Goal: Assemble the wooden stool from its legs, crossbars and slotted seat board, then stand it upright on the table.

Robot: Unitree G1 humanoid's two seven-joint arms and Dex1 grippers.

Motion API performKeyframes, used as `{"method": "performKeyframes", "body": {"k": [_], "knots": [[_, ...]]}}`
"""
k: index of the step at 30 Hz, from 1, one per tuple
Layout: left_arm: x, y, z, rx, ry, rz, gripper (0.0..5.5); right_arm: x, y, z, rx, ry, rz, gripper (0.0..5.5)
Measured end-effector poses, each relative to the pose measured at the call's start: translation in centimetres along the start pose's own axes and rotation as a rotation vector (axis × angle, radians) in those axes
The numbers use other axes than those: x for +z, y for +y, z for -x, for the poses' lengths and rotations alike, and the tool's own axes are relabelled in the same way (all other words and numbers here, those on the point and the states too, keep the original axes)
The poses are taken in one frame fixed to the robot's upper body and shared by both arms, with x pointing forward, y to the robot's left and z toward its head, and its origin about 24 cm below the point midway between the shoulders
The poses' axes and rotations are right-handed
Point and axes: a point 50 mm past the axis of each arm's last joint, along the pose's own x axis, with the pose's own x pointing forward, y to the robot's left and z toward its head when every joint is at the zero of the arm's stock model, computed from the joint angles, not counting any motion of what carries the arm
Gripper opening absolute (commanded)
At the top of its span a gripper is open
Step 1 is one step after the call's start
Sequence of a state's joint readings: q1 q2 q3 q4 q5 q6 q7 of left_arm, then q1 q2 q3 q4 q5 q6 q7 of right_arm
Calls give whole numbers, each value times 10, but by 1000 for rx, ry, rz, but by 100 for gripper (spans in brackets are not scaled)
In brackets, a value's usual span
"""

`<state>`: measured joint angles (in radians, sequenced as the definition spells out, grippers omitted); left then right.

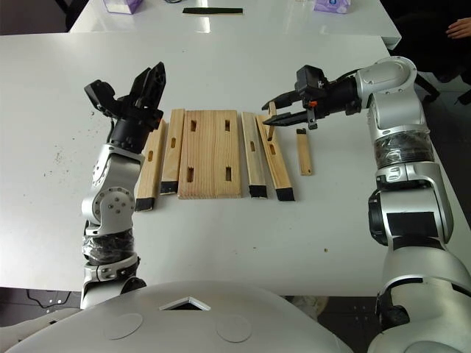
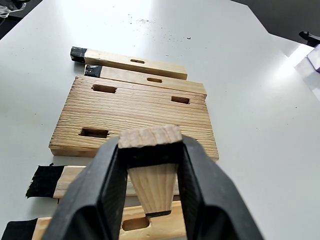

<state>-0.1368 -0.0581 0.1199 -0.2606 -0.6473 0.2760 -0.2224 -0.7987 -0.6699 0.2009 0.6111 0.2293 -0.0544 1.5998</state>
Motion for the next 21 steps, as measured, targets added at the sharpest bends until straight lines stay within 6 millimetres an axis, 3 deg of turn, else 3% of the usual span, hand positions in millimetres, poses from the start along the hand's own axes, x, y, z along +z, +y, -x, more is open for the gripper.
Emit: {"method": "performKeyframes", "body": {"k": [7,21], "knots": [[-1,3,2,18,-8,-2,249,-12,10,-1,36,20,-59,132],[0,10,10,60,-7,-13,249,-17,11,2,36,18,-110,132]]}}
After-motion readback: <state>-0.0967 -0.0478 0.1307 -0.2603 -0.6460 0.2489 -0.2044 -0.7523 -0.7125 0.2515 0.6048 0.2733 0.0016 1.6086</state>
